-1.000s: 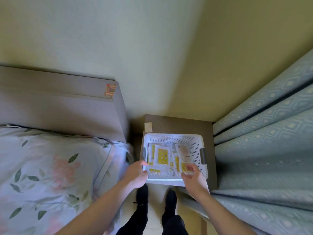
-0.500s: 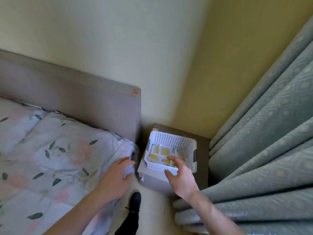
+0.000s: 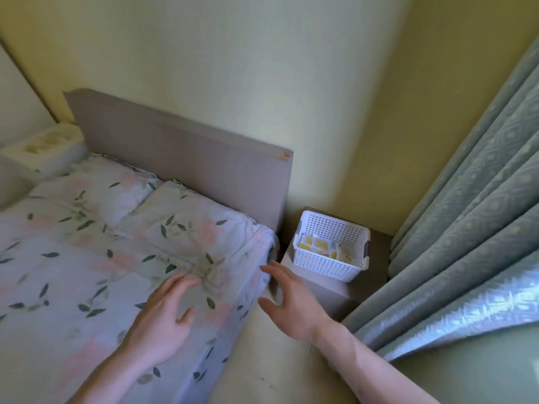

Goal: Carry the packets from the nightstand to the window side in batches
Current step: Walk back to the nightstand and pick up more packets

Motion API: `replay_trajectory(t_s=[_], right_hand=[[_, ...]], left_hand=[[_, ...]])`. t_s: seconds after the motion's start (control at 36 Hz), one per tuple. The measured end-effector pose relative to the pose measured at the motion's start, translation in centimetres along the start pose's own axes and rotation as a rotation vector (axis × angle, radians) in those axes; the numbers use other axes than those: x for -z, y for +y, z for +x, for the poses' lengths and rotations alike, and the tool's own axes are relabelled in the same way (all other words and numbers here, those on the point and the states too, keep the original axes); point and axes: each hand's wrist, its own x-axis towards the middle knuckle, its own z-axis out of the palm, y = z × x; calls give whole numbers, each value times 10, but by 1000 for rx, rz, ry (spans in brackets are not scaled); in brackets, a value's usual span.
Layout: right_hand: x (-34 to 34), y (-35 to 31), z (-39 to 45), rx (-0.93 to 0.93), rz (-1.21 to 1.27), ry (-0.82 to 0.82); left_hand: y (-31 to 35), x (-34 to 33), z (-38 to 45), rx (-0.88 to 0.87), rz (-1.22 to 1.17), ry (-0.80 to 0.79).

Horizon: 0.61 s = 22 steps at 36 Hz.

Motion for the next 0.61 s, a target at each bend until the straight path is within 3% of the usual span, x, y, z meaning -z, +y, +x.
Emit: replay_trajectory(t_s=[0.17,0.33,0.61], right_hand=[[-69,-66,-51,71,-53,-25],[-192,-163,-128,185,-83,-77],[-333,-297,-279,260,-134,-79]], left_hand=[[-67,34,-102,20,-5,120],[-181,64,-264,91,2,227],[-298,130,-455,106,137,156]])
